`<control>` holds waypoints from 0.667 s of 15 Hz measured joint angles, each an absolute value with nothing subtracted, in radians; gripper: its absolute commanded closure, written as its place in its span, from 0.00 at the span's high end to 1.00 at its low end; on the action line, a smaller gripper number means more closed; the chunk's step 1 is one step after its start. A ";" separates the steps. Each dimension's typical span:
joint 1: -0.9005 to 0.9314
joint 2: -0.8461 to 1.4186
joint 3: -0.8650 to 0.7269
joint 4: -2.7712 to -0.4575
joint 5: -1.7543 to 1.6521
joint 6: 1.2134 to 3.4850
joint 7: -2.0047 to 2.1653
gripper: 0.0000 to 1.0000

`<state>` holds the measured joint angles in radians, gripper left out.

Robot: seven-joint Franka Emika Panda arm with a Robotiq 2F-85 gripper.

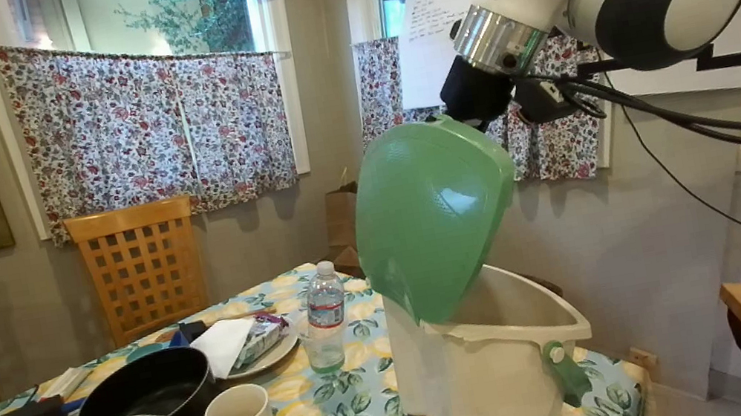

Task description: Open the trash can and rotate it 90 degrees counterclockwise

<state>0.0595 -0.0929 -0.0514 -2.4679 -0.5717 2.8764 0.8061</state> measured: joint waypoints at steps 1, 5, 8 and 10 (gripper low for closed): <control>0.064 -0.086 -0.051 -2.464 -0.571 2.876 0.806 1.00; 0.081 -0.063 -0.051 -2.435 -0.570 2.876 0.806 1.00; 0.091 -0.044 -0.050 -2.412 -0.568 2.875 0.806 1.00; 0.098 -0.030 -0.048 -2.397 -0.560 2.875 0.806 1.00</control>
